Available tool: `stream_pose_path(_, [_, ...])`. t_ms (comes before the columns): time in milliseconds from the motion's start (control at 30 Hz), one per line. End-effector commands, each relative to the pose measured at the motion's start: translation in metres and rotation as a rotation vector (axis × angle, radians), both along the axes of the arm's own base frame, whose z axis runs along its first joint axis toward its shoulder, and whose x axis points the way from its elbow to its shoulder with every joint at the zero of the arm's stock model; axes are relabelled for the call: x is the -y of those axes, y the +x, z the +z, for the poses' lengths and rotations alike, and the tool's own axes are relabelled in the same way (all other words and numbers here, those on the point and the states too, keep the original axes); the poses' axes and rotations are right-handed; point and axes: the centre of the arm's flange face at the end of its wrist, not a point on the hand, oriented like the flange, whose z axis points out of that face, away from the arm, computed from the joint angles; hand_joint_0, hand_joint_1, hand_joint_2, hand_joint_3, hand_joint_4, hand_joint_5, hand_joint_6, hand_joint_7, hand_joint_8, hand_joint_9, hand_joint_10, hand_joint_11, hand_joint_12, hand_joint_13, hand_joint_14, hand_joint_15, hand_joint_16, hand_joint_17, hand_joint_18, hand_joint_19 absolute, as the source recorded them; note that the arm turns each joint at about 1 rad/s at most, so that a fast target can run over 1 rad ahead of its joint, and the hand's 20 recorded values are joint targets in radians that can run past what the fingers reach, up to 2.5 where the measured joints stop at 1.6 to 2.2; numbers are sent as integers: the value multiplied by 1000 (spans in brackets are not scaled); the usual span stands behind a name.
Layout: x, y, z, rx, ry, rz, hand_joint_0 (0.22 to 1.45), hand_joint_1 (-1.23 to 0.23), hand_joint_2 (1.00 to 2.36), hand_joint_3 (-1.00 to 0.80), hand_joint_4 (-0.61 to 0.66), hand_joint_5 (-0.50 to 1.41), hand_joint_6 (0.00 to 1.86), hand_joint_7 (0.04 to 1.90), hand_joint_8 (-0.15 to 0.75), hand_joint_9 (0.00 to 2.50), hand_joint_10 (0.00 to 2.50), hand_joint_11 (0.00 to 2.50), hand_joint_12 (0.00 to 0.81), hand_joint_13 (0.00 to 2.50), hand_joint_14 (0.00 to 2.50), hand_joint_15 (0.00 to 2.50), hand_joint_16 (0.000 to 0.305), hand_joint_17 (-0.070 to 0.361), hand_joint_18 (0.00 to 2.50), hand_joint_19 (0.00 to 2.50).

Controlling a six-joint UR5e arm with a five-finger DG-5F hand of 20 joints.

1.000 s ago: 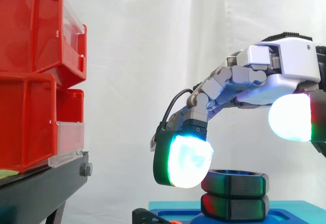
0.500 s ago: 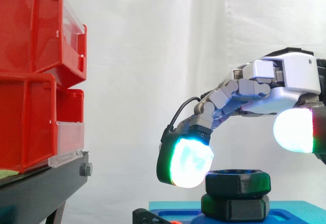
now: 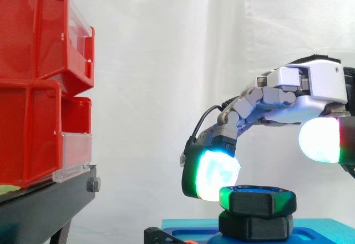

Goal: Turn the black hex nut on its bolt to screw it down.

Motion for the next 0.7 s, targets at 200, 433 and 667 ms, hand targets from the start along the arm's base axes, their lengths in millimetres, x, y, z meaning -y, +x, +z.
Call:
stream_pose_path(200, [2,10,47,16,34,35,516,-340,1000,-500,310,-210,858,572,310,507,8,353,365,674,9,267,48,108,574,340])
stream_pose_path(433, [-4,14,62,3,36,23,516,-339,1000,-500,306,-210,856,568,309,506,8,348,365,675,8,270,48,108,573,340])
stream_pose_path(667, [-33,18,37,-34,46,-11,516,-338,1000,-500,316,-210,849,573,308,507,8,344,363,680,9,275,48,108,576,347])
